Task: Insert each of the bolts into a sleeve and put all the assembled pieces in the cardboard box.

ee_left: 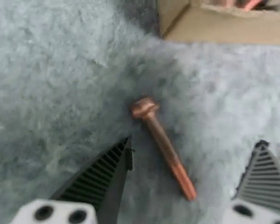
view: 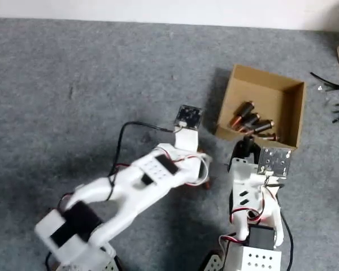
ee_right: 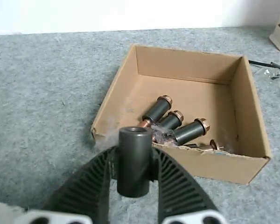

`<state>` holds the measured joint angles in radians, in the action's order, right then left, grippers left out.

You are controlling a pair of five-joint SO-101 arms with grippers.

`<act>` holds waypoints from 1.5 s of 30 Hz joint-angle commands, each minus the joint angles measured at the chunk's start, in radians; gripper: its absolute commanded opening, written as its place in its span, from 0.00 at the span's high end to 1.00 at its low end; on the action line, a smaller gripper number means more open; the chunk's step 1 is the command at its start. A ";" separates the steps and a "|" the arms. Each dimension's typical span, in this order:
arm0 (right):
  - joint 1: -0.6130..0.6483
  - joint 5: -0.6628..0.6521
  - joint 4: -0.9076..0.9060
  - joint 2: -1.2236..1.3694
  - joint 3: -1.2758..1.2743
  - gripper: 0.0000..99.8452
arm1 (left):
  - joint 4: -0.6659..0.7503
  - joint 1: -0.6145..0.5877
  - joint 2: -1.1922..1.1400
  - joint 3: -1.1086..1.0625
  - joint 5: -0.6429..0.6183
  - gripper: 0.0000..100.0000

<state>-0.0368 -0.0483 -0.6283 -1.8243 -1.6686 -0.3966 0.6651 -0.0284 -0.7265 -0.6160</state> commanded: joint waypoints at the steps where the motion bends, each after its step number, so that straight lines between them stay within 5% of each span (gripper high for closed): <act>1: -0.010 0.014 0.038 -0.016 -0.022 1.00 | 0.009 -0.033 -0.065 0.067 -0.063 0.69; 10: -0.010 0.014 0.038 -0.016 -0.022 1.00 | -0.092 -0.064 -0.082 0.105 -0.127 0.79; 15: -0.010 0.014 0.038 -0.016 -0.024 1.00 | -0.114 -0.048 -0.082 0.107 -0.124 0.99; 21: -0.005 0.008 0.039 -0.016 -0.027 1.00 | -0.115 -0.051 -0.082 0.102 -0.118 1.00; 35: 0.076 0.003 0.171 -0.016 -0.091 1.00 | -0.023 -0.117 -0.004 0.044 0.242 0.99; 41: 0.088 0.003 0.203 -0.016 -0.119 1.00 | 0.138 -0.130 0.262 -0.176 0.261 0.99; 45: 0.193 0.003 0.202 -0.016 -0.120 1.00 | 0.245 -0.131 0.504 -0.367 0.443 0.99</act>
<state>0.0859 -0.0483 -0.4595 -1.8243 -1.6686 -0.2355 0.5516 0.2739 -0.9950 -0.2862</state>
